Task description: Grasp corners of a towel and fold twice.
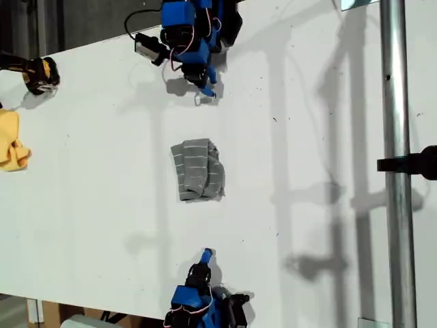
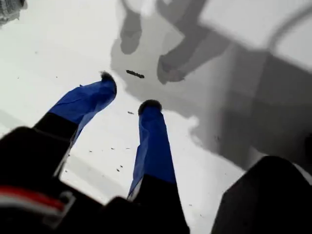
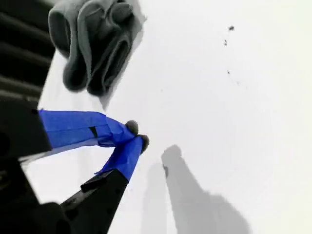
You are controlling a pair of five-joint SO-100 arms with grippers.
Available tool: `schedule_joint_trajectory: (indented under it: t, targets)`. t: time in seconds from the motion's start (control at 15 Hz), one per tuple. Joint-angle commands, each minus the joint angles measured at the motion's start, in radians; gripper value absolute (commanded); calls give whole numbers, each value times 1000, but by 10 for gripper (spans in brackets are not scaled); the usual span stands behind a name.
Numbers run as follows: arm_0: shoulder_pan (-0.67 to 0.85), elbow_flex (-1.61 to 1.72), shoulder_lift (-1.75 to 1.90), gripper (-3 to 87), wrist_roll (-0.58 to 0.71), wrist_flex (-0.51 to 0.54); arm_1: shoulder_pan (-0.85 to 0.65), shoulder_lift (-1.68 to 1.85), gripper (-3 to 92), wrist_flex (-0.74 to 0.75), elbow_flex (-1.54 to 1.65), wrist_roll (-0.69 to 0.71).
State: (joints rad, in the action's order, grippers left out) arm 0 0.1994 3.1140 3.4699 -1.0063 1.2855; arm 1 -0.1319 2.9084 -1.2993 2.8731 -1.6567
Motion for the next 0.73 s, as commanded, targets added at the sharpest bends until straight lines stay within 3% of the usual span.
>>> schedule_joint_trajectory:
  t: [0.0, 0.67]
  targets:
    - [-5, 6, 5, -16, 57, 2, 15, 379, 160, -166, -32, 150]
    - [-2, 6, 3, -17, 52, 3, 34, 385, 159, -175, -37, 155]
